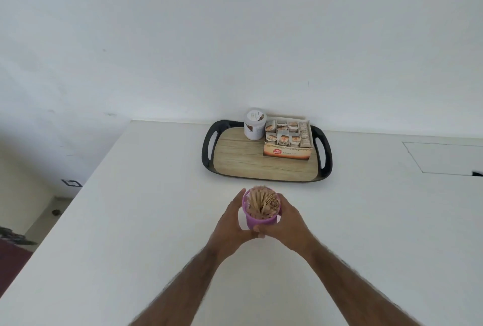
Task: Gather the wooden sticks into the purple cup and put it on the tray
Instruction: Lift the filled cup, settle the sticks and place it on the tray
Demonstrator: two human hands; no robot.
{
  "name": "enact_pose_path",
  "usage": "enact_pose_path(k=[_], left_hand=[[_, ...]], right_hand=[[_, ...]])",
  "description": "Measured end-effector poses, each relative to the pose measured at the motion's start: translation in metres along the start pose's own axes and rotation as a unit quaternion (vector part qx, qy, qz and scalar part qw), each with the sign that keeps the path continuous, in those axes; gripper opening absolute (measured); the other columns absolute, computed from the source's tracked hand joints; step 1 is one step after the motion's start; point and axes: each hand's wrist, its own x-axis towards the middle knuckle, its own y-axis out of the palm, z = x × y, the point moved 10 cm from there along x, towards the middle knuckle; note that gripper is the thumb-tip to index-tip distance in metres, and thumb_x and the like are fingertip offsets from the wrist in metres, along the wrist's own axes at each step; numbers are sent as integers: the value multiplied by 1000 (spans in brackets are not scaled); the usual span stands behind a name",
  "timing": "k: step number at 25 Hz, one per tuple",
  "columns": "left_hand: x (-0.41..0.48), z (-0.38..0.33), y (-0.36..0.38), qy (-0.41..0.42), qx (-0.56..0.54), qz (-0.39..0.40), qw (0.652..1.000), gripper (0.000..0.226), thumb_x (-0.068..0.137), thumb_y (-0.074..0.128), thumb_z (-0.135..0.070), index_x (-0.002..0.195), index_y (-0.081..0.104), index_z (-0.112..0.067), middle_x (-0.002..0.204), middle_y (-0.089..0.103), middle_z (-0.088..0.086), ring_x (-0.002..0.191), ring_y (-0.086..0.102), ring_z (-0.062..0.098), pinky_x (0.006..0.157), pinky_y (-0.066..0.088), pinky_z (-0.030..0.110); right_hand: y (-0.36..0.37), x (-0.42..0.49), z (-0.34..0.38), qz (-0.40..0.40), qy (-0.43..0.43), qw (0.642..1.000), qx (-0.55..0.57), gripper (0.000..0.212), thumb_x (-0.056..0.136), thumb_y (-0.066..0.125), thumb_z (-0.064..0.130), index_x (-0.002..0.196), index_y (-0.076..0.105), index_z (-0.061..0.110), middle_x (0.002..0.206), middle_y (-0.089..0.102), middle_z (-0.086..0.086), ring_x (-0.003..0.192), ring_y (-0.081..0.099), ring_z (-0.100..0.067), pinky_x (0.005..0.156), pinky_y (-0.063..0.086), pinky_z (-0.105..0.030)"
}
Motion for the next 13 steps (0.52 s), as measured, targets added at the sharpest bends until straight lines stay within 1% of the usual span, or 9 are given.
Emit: enact_pose_path(k=[1, 3, 5, 7, 8, 10, 12, 13], left_hand=[[-1, 0, 0, -4, 3, 2, 1000, 109, 61, 93, -52, 149, 30, -49, 153, 43, -23, 139, 42, 3, 111, 43, 29], [-3, -3, 0, -7, 5, -2, 1000, 106, 62, 93, -49, 146, 28, -54, 152, 42, -23, 137, 42, -1, 108, 42, 22], [-4, -3, 1, -12, -1, 3, 1000, 109, 63, 94, -44, 149, 28, -50, 150, 43, -24, 135, 42, -2, 104, 41, 18], [-6, -5, 2, -3, -6, 2, 1000, 106, 63, 96, -40, 149, 34, -48, 145, 48, -28, 133, 46, -1, 101, 44, 16], [-6, -4, 1, 0, -3, 4, 1000, 106, 62, 96, -43, 148, 35, -48, 144, 49, -29, 133, 47, -1, 102, 45, 18], [-7, 1, 1, -16, 9, 5, 1000, 114, 58, 94, -55, 152, 30, -47, 148, 45, -27, 137, 43, 0, 107, 44, 25], [-7, 1, -1, -14, 14, 2, 1000, 114, 58, 93, -56, 152, 30, -45, 151, 43, -23, 138, 42, 3, 110, 44, 29], [-7, 3, -1, -20, 17, 6, 1000, 114, 59, 93, -55, 153, 30, -44, 151, 43, -25, 138, 42, 2, 111, 44, 30]], right_hand=[[-2, 0, 0, 0, -1, 1000, 3, 85, 54, 97, 40, 127, 54, 33, 116, 67, 14, 109, 65, -8, 84, 59, -23], [-5, 3, 1, 2, -4, 1000, 2, 88, 55, 97, 40, 130, 53, 30, 118, 66, 14, 111, 64, -8, 85, 59, -24], [-6, 3, 3, -3, -1, 1000, 19, 88, 55, 98, 37, 131, 53, 30, 118, 66, 15, 111, 64, -9, 86, 59, -25], [-5, 2, 6, 6, -4, 1000, 29, 87, 55, 98, 34, 130, 54, 31, 118, 67, 14, 112, 64, -10, 85, 60, -28], [-4, 2, 6, 13, -6, 999, 33, 86, 55, 99, 31, 130, 55, 31, 118, 67, 14, 112, 64, -10, 85, 60, -28], [-8, 2, 9, 7, -15, 999, 33, 86, 56, 98, 31, 130, 54, 32, 118, 67, 16, 112, 63, -7, 83, 60, -27], [-5, 1, 9, 16, -15, 999, 28, 88, 54, 97, 37, 130, 54, 35, 117, 67, 19, 112, 63, -8, 83, 60, -27], [-5, 0, 9, 9, -13, 999, 30, 88, 52, 97, 40, 129, 54, 34, 117, 67, 17, 112, 64, -9, 83, 60, -29]])
